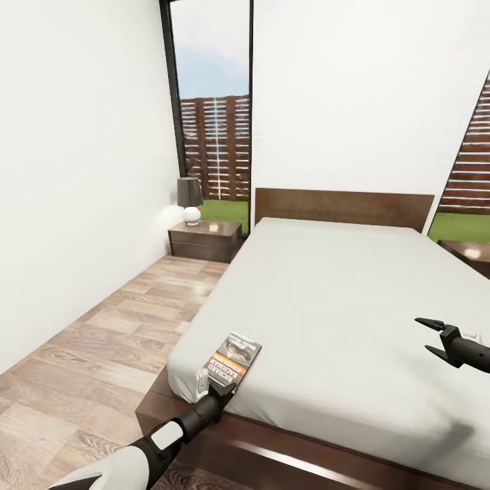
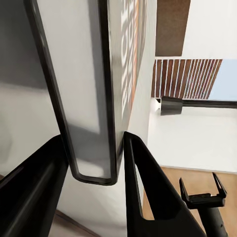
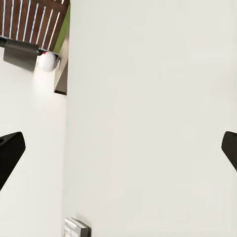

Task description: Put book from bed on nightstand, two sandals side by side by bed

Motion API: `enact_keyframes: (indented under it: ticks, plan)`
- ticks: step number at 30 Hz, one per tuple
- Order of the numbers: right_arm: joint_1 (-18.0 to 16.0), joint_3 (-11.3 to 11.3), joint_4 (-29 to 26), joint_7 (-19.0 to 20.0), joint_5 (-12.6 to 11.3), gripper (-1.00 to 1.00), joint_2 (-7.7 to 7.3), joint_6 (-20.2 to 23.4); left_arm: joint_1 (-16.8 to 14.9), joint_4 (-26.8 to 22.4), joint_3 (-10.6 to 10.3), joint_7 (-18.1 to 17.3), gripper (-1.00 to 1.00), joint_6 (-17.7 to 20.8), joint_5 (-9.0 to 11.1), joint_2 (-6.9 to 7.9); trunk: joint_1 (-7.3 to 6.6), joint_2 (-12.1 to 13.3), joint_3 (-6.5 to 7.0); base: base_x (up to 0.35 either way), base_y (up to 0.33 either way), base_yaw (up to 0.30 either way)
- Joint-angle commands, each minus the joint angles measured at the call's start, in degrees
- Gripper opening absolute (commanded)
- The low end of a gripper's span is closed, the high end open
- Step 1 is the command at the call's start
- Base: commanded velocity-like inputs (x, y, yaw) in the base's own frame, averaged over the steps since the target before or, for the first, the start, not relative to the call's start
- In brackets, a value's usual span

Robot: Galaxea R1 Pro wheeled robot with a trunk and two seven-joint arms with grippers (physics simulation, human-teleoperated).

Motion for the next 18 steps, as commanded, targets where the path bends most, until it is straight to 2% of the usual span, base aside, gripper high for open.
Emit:
enact_keyframes:
  ticks: [1, 10, 18]
  plan:
    - [-0.03, 0.35, 0.01, 0.0, -0.59, 1.0, -0.02, 0.35, -0.02, 0.02, 0.28, -0.07, -1.0, 0.37, -0.18, -0.01, -0.01, -0.02, -0.06, 0.0, 0.0, 0.0]
    - [-0.04, 0.35, 0.01, 0.02, -0.59, 1.0, -0.02, 0.4, -0.02, 0.02, 0.28, -0.05, -1.0, 0.33, -0.18, -0.06, -0.01, -0.02, -0.06, 0.0, 0.0, 0.0]
    - [-0.03, 0.35, 0.01, 0.02, -0.59, 1.0, -0.02, 0.4, -0.02, -0.06, 0.28, -0.24, -1.0, 0.52, -0.25, 0.04, -1.77, 3.19, 1.38, 0.0, 0.0, 0.0]
